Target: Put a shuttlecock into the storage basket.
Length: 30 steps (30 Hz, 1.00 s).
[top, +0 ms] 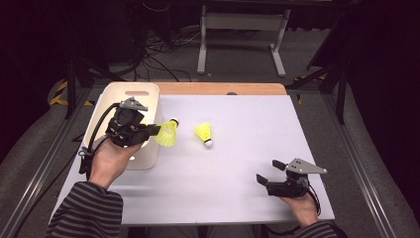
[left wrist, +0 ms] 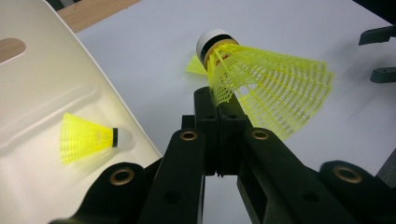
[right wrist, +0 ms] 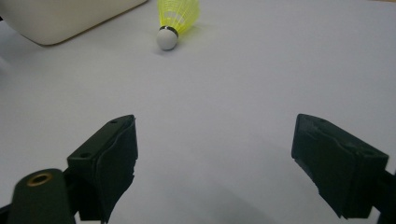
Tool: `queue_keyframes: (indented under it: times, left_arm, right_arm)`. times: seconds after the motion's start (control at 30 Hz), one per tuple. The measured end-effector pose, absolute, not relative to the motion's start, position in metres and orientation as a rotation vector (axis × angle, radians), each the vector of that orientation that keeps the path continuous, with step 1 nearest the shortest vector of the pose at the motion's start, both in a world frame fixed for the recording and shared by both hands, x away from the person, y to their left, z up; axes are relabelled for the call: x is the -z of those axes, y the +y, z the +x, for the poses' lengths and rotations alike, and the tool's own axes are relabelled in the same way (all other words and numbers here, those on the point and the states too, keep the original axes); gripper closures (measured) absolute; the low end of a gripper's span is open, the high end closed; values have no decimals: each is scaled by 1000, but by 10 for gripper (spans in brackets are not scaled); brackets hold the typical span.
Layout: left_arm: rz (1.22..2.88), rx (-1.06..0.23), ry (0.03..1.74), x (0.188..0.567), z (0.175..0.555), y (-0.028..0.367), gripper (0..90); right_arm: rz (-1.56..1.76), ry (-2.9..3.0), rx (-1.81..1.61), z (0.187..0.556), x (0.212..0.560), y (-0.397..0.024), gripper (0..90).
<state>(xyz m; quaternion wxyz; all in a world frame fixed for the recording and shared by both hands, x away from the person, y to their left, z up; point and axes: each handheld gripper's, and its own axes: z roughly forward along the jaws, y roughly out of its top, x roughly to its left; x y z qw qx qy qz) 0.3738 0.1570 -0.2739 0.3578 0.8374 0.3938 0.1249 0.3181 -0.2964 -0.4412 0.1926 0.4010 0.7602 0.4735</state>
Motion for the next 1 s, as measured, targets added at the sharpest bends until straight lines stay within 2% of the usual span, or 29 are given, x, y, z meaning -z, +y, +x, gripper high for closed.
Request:
queue_keyframes:
  times: [1.0]
  left_arm:
    - [2114, -367, 1090, 271, 378, 187, 898]
  right_arm:
    - [1127, 2124, -1336, 318, 441, -298, 149]
